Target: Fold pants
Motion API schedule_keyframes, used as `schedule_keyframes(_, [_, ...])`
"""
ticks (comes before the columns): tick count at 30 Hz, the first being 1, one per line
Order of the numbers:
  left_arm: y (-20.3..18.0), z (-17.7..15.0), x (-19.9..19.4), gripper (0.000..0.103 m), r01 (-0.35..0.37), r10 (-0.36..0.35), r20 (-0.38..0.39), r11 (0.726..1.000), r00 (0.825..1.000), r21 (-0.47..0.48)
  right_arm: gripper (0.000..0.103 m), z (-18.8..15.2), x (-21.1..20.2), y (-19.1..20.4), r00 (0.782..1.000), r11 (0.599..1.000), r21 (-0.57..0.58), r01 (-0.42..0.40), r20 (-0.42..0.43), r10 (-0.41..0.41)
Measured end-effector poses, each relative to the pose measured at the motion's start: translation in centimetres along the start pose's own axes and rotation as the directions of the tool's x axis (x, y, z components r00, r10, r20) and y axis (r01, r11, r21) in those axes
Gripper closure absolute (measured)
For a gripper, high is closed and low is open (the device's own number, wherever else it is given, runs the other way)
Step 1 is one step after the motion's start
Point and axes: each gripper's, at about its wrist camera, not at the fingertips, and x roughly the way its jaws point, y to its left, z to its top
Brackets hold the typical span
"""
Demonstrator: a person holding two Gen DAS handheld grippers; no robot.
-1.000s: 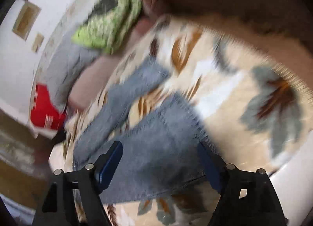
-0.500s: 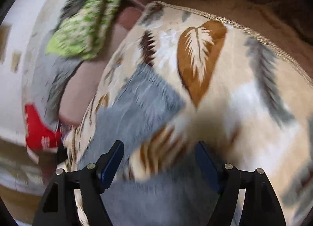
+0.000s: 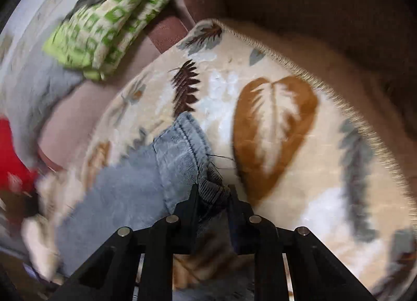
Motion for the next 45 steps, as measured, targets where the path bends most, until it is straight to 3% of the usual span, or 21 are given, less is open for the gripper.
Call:
schedule_keyframes(2, [0.0, 0.3, -0.3, 0.042, -0.007, 0.007, -0.01, 1.0, 1.0, -0.01, 0.066, -1.6, 3.3, -0.3, 0.989, 0.997, -0.046, 0.062, -0.129, -0.068])
schedule_keyframes(4, [-0.3, 0.7, -1.5, 0.042, 0.0, 0.0, 0.008, 1.0, 1.0, -0.011, 0.064, -1.5, 3.0, -0.4, 0.994, 0.998, -0.058, 0.037, -0.096, -0.042])
schedule_keyframes(6, [-0.4, 1.0, -2.4, 0.042, 0.009, -0.009, 0.054, 1.0, 0.998, 0.004, 0.04, -0.6, 1.5, -0.4, 0.998, 1.0, -0.023, 0.017, -0.068, -0.018])
schedule_keyframes(8, [-0.8, 1.4, -2.7, 0.036, 0.015, -0.016, 0.086, 1.0, 0.996, 0.013, 0.04, 1.2, -0.1, -0.2, 0.999, 0.999, -0.019, 0.033, 0.011, -0.033])
schedule_keyframes(10, [-1.1, 1.4, -1.3, 0.034, 0.004, -0.005, 0.053, 1.0, 0.999, 0.03, 0.04, 3.2, -0.3, 0.5, 0.999, 0.999, -0.041, -0.004, 0.042, 0.006])
schedule_keyframes(12, [-1.2, 1.0, 0.8, 0.034, -0.002, 0.002, -0.008, 0.999, 1.0, 0.036, 0.04, 4.9, 0.9, 0.8, 0.999, 0.997, -0.065, -0.031, 0.03, 0.033])
schedule_keyframes(15, [-1.6, 0.4, 1.1, 0.03, -0.028, 0.026, 0.025, 0.997, 0.999, 0.073, 0.04, 7.0, 5.3, 1.1, 0.997, 0.996, -0.074, -0.059, -0.06, 0.055])
schedule_keyframes(16, [-1.5, 0.4, 1.1, 0.029, -0.021, 0.019, 0.024, 0.997, 1.0, 0.068, 0.041, 7.0, 6.5, 1.1, 0.996, 0.995, -0.09, -0.037, -0.084, 0.03])
schedule_keyframes(19, [-0.9, 0.5, 1.4, 0.026, 0.01, -0.011, 0.019, 0.999, 1.0, 0.046, 0.063, 7.0, 9.8, 1.8, 0.99, 0.99, -0.136, -0.023, -0.143, 0.004])
schedule_keyframes(21, [-0.7, 0.4, 1.4, 0.026, 0.015, -0.016, 0.022, 0.999, 1.0, 0.046, 0.085, 7.1, 10.1, 2.5, 0.993, 0.983, -0.183, 0.01, -0.114, -0.032])
schedule_keyframes(24, [-0.8, 0.3, 1.4, 0.025, 0.018, -0.019, 0.026, 0.999, 0.999, 0.045, 0.101, 7.7, 8.9, 3.5, 0.993, 0.962, -0.247, 0.115, -0.007, -0.12])
schedule_keyframes(26, [-0.8, 0.3, 1.6, 0.023, 0.019, -0.02, 0.028, 0.999, 0.999, 0.046, 0.101, 8.1, 9.0, 3.3, 0.987, 0.957, -0.24, 0.161, 0.033, -0.158])
schedule_keyframes(28, [-1.1, 0.3, 1.7, 0.019, 0.019, -0.02, 0.021, 0.998, 1.0, 0.058, 0.1, 8.2, 10.7, 2.1, 0.99, 0.972, -0.198, 0.123, -0.039, -0.134])
schedule_keyframes(31, [-1.1, 0.4, 1.5, 0.019, 0.021, -0.023, 0.017, 0.998, 1.0, 0.062, 0.099, 7.5, 9.3, 0.6, 0.996, 0.991, -0.106, 0.084, 0.002, -0.084])
schedule_keyframes(34, [-0.3, 0.6, 0.6, 0.019, 0.057, -0.057, 0.009, 0.998, 0.998, 0.026, 0.085, 6.2, 6.1, 0.0, 0.999, 0.999, -0.038, -0.032, -0.006, 0.032])
schedule_keyframes(37, [0.6, 0.4, -1.6, 0.019, 0.079, -0.078, 0.032, 0.997, 0.996, -0.018, 0.056, 3.7, 2.9, 0.4, 0.981, 0.983, -0.043, -0.179, -0.082, 0.175])
schedule_keyframes(38, [0.7, 0.3, -2.1, 0.019, 0.082, -0.081, 0.039, 0.996, 0.996, -0.018, 0.042, 2.6, 2.4, 0.6, 0.974, 0.977, -0.044, -0.208, -0.105, 0.203])
schedule_keyframes(40, [0.9, -0.2, -2.9, 0.019, 0.083, -0.083, 0.04, 0.996, 0.996, -0.009, 0.039, 0.7, 2.7, 0.3, 0.965, 0.974, -0.037, -0.224, -0.151, 0.216])
schedule_keyframes(42, [1.0, -0.7, -2.5, 0.019, 0.071, -0.071, -0.002, 0.997, 0.997, -0.007, 0.042, -0.6, 5.1, -0.4, 0.966, 0.99, -0.05, -0.132, -0.23, 0.117])
schedule_keyframes(43, [1.1, -1.0, -1.6, 0.019, 0.058, -0.059, -0.061, 0.998, 0.996, -0.007, 0.044, -0.9, 6.2, -0.8, 0.965, 0.991, -0.056, -0.121, -0.24, 0.105])
schedule_keyframes(45, [1.6, -1.1, -1.5, 0.019, 0.065, -0.065, -0.073, 0.998, 0.995, -0.008, 0.043, -0.5, 5.3, -0.3, 0.971, 0.992, -0.045, -0.114, -0.214, 0.102])
